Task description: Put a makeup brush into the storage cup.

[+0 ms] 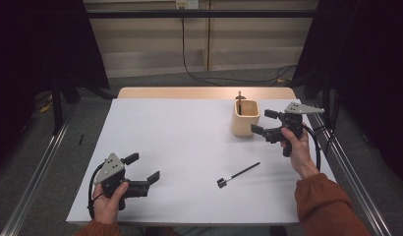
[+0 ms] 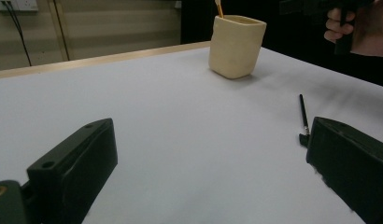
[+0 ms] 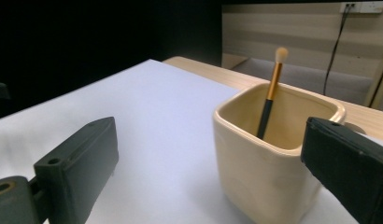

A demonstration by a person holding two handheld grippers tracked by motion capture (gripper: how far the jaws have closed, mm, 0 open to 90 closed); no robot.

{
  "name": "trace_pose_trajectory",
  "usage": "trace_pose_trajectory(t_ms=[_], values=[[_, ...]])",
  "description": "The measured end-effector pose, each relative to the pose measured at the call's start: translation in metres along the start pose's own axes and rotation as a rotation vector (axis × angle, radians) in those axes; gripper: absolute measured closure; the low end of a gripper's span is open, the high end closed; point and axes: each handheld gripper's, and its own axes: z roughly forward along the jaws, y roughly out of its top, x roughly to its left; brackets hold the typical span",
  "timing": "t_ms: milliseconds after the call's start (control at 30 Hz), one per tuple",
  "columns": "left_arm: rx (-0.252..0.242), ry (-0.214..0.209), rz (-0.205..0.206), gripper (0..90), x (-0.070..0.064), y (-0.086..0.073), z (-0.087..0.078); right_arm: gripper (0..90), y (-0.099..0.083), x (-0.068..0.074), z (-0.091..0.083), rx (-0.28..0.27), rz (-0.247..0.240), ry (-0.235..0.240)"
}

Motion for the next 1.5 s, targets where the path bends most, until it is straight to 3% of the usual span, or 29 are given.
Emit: trace_pose_trajectory(t_ms=[167, 467, 1033, 1233, 1500], values=[[0.007, 0.006, -0.006, 2.4, 0.001, -0.001, 0.000, 3.6, 0.000, 0.009, -0.011, 0.023, -0.030, 0.000], [0.003, 0.005, -0.009, 2.4, 0.001, -0.001, 0.000, 3.7, -0.010, 0.018, -0.028, 0.038, -0.038, 0.011], [0.003, 0.010, -0.002, 1.7, 0.002, -0.001, -0.001, 4.1, -0.029, 0.034, -0.059, 0.039, -0.019, 0.021], [-0.006, 0.013, -0.006, 1.8, 0.002, -0.001, -0.003, 4.3, -0.043, 0.044, -0.068, 0.069, -0.012, 0.022], [-0.015, 0.013, -0.003, 1.8, -0.001, -0.001, -0.006, 3.5, -0.053, 0.054, -0.080, 0.033, -0.006, 0.008]])
